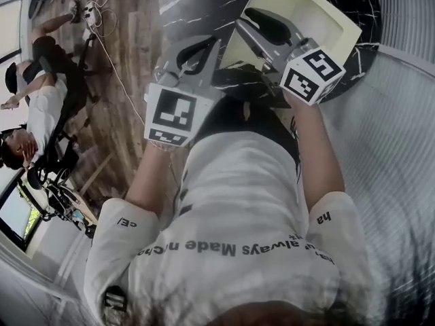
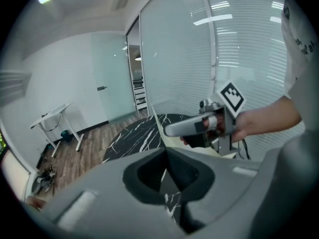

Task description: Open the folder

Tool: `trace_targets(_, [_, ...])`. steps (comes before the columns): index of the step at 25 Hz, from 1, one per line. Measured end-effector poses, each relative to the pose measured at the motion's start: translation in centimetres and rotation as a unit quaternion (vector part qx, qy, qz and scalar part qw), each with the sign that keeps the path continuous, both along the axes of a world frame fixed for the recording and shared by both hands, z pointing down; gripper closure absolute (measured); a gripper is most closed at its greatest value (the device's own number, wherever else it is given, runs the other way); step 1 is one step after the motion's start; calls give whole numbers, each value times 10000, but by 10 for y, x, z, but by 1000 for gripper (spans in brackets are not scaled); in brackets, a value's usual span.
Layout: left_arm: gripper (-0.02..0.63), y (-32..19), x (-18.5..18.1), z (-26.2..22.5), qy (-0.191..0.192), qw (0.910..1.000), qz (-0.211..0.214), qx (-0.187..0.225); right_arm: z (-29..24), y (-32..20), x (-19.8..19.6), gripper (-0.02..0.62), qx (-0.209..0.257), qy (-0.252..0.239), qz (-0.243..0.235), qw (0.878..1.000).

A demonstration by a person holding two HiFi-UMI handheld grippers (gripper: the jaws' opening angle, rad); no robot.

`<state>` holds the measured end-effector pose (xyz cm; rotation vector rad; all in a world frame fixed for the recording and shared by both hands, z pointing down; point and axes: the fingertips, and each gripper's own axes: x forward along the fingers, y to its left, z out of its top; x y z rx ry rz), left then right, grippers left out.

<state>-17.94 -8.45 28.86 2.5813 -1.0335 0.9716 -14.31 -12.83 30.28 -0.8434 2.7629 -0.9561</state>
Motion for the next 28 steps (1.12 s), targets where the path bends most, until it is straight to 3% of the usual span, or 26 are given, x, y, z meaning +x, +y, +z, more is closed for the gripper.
trace_targets(9, [604, -14, -36, 22, -482, 9987, -153, 65, 35, -25, -69, 465, 24, 748, -498, 9960])
trace_targets(16, [604, -38, -73, 107, -1815, 9830, -258, -72, 85, -38, -97, 448, -76, 1633, -741, 9838])
trace_targets(22, [604, -49, -103, 163, -2210, 9733, -523, -350, 108, -27, -68, 469, -265, 1929, -477, 9797])
trace_targets(28, [604, -58, -123, 212, -2384, 9663, -724, -650, 107, -7, 0, 507, -204, 2269, 152, 9736])
